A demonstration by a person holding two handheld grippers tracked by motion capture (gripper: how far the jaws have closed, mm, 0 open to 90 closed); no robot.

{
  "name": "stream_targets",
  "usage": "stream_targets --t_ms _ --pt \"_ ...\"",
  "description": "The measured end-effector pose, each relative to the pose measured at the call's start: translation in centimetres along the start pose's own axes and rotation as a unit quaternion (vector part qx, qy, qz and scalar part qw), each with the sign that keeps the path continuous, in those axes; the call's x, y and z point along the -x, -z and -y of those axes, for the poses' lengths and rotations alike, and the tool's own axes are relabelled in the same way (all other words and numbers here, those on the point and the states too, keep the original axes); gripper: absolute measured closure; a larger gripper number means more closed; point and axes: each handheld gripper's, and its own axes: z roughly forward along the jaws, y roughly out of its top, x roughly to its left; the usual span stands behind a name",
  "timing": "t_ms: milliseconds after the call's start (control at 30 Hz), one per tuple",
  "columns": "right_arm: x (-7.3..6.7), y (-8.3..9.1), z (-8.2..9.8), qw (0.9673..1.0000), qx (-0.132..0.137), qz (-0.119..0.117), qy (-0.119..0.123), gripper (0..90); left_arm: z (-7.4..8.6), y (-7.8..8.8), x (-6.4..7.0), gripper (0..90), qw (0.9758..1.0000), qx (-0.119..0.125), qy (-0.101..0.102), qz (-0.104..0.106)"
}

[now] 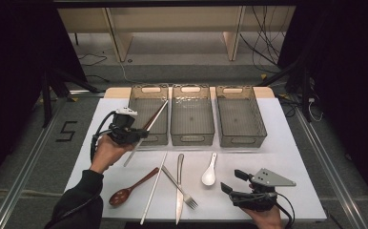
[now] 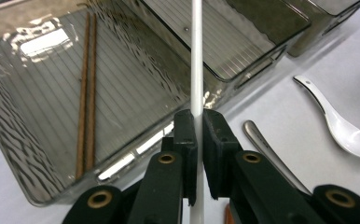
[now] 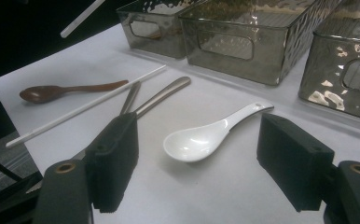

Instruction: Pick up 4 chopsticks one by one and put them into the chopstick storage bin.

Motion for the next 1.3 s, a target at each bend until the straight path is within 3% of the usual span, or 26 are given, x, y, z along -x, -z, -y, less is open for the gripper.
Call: stream_targets --t_ms 400,567,833,1300 --pt "0.0 0.0 0.0 1.0000 -0.001 0.000 0.000 30.1 -2.7 -0.4 -2.1 84.0 0.9996 0.016 -0.007 -0.021" --pt "0.0 0.0 0.0 1.0000 -0.002 0.000 -0.001 30.1 -3.7 -0.9 -2.7 84.0 0.9993 0.018 -0.021 -0.024" --pt "0.0 0.0 0.0 1.0000 -0.001 0.001 0.000 30.1 -4.8 -2.1 -4.2 84.0 0.9992 0.016 -0.010 -0.034" --pt "0.0 -0.1 0.1 1.0000 -0.002 -0.002 -0.001 30.1 -6.3 -3.0 -5.4 84.0 0.9987 0.028 -0.001 -0.043"
